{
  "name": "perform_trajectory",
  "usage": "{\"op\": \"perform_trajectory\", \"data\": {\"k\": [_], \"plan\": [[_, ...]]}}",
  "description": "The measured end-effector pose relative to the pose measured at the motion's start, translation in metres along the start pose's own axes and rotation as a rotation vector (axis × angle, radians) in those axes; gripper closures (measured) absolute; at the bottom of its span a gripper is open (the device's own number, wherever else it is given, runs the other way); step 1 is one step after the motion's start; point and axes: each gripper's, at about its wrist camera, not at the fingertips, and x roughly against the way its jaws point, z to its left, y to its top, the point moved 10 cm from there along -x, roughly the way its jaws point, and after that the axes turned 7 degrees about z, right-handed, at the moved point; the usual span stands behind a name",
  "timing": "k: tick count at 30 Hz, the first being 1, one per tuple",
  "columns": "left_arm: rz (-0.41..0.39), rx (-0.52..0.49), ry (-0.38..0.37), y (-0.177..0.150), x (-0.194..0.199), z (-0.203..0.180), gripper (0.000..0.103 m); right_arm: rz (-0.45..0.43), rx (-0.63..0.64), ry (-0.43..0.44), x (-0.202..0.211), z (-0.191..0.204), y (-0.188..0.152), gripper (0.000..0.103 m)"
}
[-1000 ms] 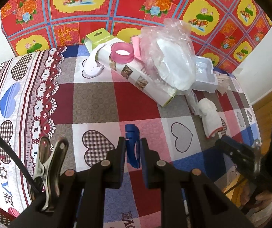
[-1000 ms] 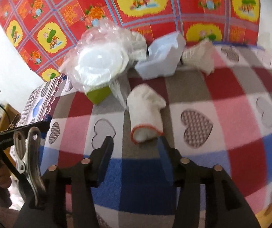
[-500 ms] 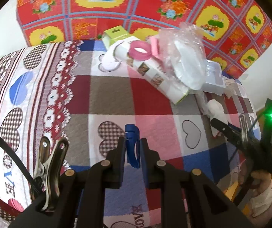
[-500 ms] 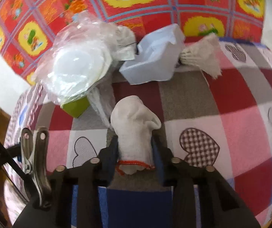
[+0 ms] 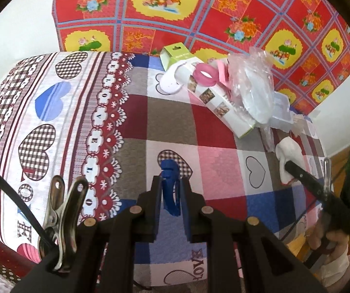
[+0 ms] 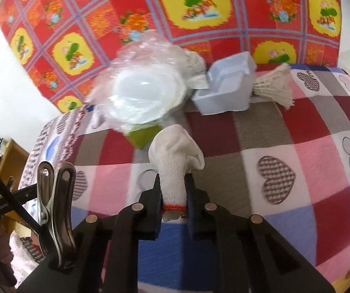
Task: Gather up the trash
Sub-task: 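Carry the glove and blue clip with both grippers toward the red bucket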
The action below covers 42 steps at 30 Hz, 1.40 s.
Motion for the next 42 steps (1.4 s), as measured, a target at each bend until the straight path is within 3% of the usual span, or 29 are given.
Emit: {"op": "perform_trajectory", "data": {"k": [9, 18, 34, 42], "plan": [[-0.044, 0.007, -0.016, -0.008, 0.032, 0.029, 0.087, -0.007, 0.089, 0.048, 0.012, 0.078, -0.019, 0.086], [-0.095, 0.036, 0.004, -0.025, 0.074, 0.083, 0.087, 0.0, 0.171, 0.101, 0.014, 0.167, -0.045, 0.086], [-0.19, 0.151, 0.054, -0.067, 0.147, 0.215, 0.087, 0.03, 0.34, 0.201, 0.004, 0.335, -0.092, 0.086], [-0.235, 0.239, 0.107, -0.086, 0.177, 0.29, 0.087, 0.088, 0.438, 0.291, -0.012, 0.428, -0.113, 0.086]]}}
